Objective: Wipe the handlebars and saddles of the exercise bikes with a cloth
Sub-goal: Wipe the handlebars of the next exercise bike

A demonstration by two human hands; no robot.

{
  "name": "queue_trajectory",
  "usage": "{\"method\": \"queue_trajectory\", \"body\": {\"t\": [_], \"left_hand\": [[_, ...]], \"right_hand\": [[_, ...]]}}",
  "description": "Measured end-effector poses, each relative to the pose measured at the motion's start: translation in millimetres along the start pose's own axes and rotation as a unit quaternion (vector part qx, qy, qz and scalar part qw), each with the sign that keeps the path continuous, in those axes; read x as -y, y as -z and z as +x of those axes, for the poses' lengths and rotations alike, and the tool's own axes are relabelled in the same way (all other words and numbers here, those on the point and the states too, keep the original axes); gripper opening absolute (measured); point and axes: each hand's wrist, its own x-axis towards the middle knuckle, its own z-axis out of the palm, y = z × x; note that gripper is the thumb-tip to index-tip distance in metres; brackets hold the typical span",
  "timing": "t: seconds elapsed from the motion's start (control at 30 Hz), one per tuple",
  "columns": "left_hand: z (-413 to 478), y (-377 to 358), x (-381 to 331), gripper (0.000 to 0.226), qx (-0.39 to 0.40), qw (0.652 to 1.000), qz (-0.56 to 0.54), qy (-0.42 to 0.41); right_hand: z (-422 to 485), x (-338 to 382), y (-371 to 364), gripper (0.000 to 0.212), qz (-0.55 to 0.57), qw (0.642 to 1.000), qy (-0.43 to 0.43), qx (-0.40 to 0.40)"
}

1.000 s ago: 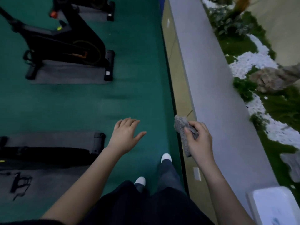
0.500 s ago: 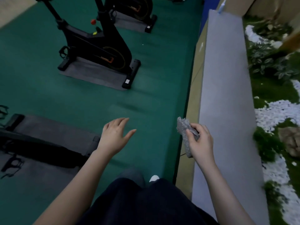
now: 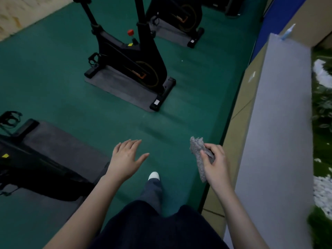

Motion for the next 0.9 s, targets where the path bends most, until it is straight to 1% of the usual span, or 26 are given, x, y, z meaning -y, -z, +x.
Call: {"method": "queue_trajectory", "body": {"t": [0.13,0.27,0.47,0.7,0.83,0.9], "left_hand": [[62.7,14.8,6.3,0.064,0.011,1.0,-0.014,-0.007],[111.9,36.0,15.3,0.065,-0.006,1.0,-0.015,-0.007],[144.5,54.6,42.0,0.066,-0.022,0.997,-0.036,0.066],[193.2,64.3,63.0,0.066,-0.031,0.982,-0.045,0.182],[240.4,74.3,59.4,0.067,-0.05,0.97,-0.05,0.233],[263.3,79.9,55.4,0.067,-0.054,0.967,-0.051,0.245]], "right_hand": [[55.5,22.1,-15.2,0.018,-0.013,1.0,0.016,0.005],[107.0,44.3,-31.3,0.017,-0.017,0.999,0.034,0.013],[181.9,84.0,-73.9,0.015,-0.011,0.993,0.09,0.077],[279.1,120.2,-122.3,0.016,0.014,0.967,0.18,0.178],[353.3,128.8,-133.0,0.017,0.021,0.956,0.204,0.209],[391.3,132.1,-135.9,0.018,0.016,0.955,0.206,0.211]]}}
